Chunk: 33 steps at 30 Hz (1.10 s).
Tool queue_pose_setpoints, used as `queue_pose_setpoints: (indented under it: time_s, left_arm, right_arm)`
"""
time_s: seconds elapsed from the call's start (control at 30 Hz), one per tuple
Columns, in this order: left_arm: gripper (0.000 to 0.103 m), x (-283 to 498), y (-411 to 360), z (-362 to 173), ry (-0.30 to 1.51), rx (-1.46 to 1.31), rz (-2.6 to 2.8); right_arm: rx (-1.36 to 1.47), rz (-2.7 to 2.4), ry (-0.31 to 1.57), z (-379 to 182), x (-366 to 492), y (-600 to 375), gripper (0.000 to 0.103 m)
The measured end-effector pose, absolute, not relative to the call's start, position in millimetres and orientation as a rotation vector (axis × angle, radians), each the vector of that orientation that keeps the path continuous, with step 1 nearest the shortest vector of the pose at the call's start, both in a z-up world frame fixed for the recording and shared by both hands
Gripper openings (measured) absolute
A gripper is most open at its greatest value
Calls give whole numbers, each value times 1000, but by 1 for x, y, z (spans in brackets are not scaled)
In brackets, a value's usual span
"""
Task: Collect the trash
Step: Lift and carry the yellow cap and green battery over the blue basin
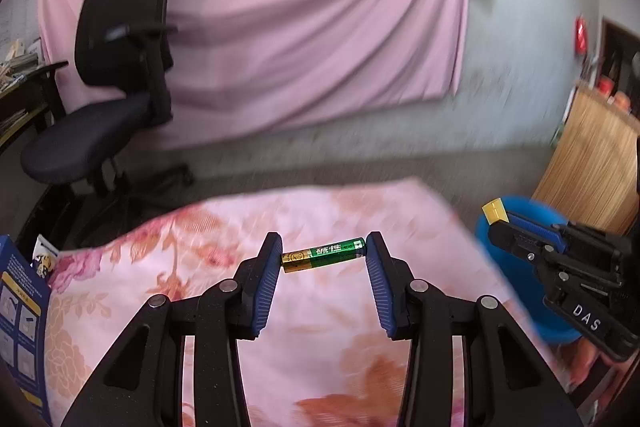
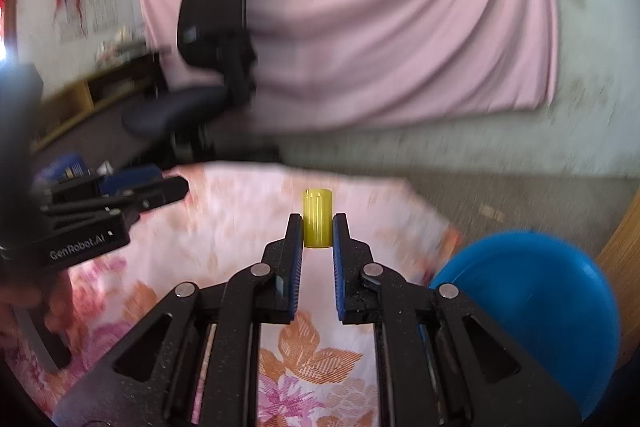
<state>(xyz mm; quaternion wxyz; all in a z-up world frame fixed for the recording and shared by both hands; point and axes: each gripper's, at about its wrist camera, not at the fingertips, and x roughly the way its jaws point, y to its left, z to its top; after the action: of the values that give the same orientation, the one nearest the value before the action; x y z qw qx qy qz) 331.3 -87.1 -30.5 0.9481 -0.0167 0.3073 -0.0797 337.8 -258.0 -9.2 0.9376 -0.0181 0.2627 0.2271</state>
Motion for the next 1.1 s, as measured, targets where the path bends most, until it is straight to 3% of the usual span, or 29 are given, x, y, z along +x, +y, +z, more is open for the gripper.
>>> queue_pose_setpoints:
  time_s: [0.27, 0.5, 0.77, 1.1]
  left_arm:
    - [37, 299, -110, 35, 301, -95, -225]
    - [37, 283, -144, 72, 136, -41, -316]
    - [37, 277, -196, 81, 88, -6, -407]
    - [37, 284, -257, 63, 168, 27, -529]
  right_arm:
    - [10, 359, 190, 50, 282, -296, 37]
    - [18, 253, 44, 73, 252, -331, 37]
    - [41, 159, 17, 81, 236, -375, 37]
    - [34, 66, 101, 70, 240, -415, 37]
